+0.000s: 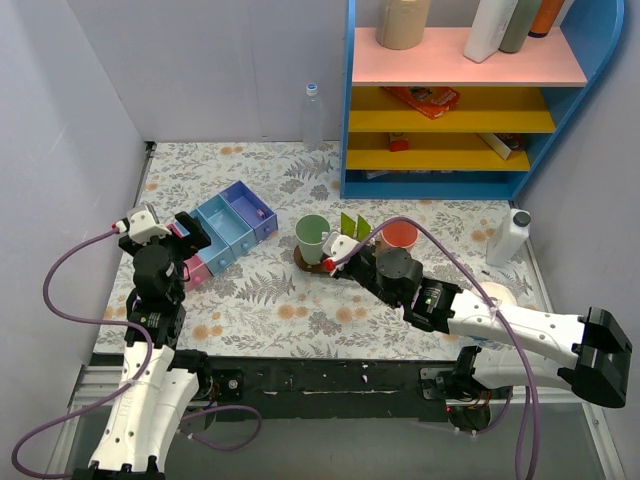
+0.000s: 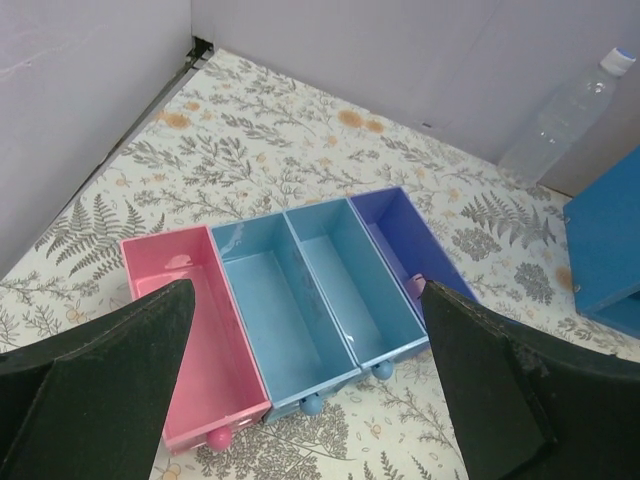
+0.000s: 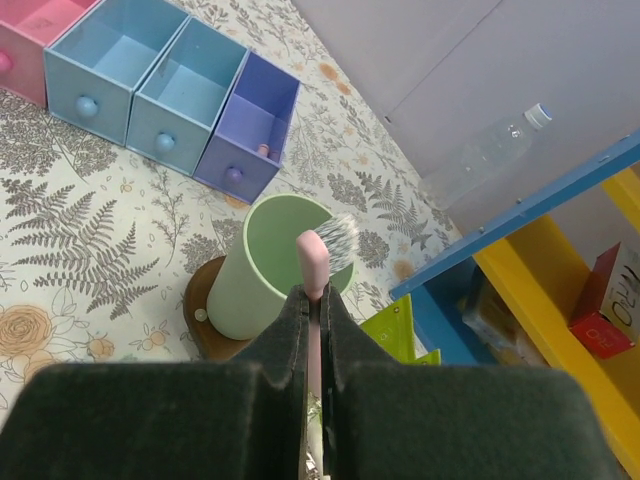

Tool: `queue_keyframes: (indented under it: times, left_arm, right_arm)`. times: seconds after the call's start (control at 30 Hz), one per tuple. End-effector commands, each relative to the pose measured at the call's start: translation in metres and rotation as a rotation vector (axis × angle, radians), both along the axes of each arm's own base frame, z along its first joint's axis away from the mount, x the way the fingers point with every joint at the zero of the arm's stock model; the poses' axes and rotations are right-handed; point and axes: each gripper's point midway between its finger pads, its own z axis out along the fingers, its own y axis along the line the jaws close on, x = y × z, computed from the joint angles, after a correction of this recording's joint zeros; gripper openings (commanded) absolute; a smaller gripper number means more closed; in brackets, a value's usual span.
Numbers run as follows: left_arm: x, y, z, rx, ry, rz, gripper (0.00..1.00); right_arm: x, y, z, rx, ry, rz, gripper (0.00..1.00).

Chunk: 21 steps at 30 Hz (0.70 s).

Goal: Prepare toiletry sets of a toothbrush and toothpaste on the tray

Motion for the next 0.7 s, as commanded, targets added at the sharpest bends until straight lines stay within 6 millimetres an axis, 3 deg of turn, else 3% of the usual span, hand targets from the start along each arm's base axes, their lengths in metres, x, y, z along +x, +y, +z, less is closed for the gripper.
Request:
queue_keyframes:
  times: [0.0, 0.67]
  left_arm:
    - [-0.001, 0.003, 0.014, 0.014, -0.053, 0.015, 0.98]
    - [0.004, -0.001, 0.002, 0.027, -0.010, -0.012, 0.98]
  right_arm:
    - [0.002, 0.009, 0.017, 0.092, -0.022, 0.010, 0.01]
    - [0.006, 0.015, -0.021, 0.027, -0.043, 0.014, 0.01]
